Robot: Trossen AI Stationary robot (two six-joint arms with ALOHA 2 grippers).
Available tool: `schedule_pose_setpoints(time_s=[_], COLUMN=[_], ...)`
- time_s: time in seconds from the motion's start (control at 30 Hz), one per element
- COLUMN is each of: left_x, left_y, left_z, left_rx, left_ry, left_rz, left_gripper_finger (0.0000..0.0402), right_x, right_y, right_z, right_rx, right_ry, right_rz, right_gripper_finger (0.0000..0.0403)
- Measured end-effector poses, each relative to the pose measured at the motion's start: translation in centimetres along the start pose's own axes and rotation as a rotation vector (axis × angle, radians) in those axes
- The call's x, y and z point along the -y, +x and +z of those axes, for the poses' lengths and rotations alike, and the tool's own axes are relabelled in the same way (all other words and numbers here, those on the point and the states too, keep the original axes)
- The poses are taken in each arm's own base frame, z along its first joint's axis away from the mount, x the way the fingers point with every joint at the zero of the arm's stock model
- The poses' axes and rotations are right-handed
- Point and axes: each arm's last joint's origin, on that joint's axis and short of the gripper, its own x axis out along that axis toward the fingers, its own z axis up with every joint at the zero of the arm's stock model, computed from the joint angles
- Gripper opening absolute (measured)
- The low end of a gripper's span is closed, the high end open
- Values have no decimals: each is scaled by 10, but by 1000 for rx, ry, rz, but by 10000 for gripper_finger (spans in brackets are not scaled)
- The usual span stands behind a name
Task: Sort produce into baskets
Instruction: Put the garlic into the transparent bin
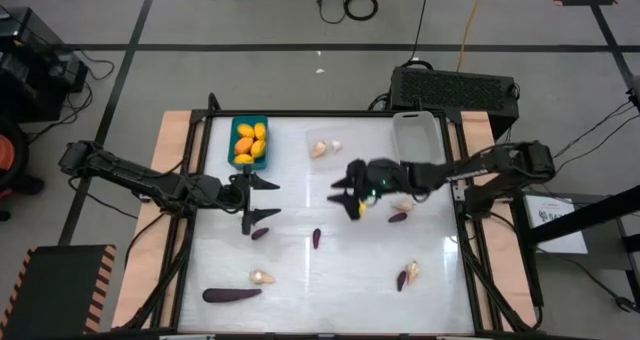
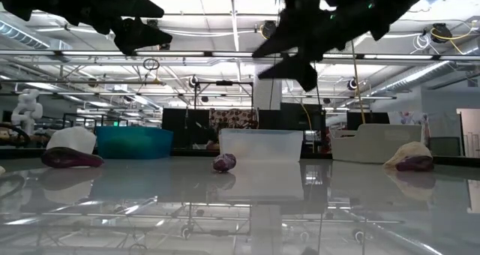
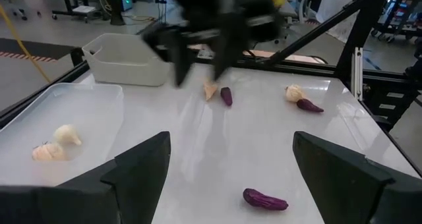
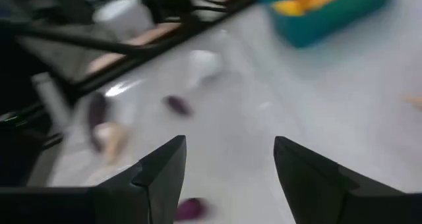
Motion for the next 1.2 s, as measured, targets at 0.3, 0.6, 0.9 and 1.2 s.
schedule_pose_setpoints(time_s=[0.3, 0.6, 0.9, 1.2], left_x=[0, 0, 0, 0], left_y=[0, 0, 0, 0], left_z=[6, 7, 7, 7], left_rx=[62, 73, 74, 72], left_ry=[-11, -20, -20, -20], left_rz=[27, 24, 24, 24], left_gripper_finger=[325, 325, 325, 325], right_x=[-81, -113, -115, -155], right_y=[-4, 17, 64, 125], right_z=[-33, -68, -95, -85], right_rx=[158, 292, 313, 150], right_ry=[-116, -189, -216, -404], right_rz=[117, 260, 306, 372], right_gripper_finger=[222, 222, 222, 222])
